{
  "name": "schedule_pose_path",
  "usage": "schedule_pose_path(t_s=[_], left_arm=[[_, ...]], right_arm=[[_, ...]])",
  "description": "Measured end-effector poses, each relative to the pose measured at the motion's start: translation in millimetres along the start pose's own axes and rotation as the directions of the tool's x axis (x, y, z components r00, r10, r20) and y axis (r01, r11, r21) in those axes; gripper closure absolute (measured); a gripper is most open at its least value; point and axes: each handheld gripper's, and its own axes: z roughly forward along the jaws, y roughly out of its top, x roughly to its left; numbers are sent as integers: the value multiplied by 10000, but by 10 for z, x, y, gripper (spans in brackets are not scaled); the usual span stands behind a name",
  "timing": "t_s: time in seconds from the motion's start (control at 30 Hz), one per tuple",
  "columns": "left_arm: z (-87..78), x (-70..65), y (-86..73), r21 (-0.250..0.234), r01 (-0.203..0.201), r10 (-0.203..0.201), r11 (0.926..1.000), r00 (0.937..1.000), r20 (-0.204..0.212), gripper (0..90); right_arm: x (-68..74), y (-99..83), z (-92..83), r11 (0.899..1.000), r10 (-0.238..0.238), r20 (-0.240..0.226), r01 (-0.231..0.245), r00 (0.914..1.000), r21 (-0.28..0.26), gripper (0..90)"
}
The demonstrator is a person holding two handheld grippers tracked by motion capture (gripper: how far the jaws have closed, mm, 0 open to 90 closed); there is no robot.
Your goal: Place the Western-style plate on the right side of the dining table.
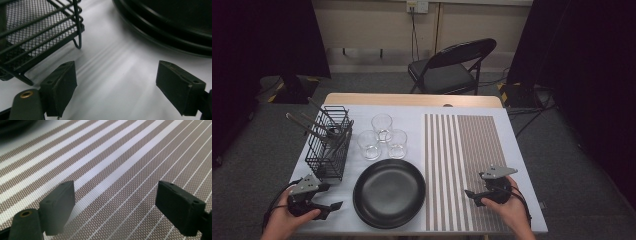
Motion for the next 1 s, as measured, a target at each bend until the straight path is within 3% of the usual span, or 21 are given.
schedule_pose_path(t_s=[0.2,0.43,0.67,1.0], left_arm=[[-51,-65,36,-122,-100,100,9999,9999,-65,159],[-104,-140,113,-313,-80,80,9995,10000,-25,163],[-142,-255,197,-582,-359,394,9977,9974,609,208],[-139,-373,306,-543,-917,963,9943,9912,903,227]], right_arm=[[29,64,-18,9995,-323,115,323,9994,28,155],[46,115,-13,9998,-221,-40,221,9997,5,153],[48,158,-3,9997,-264,-62,264,9996,-19,156],[93,236,-29,9994,-345,-32,345,9994,-20,159]])
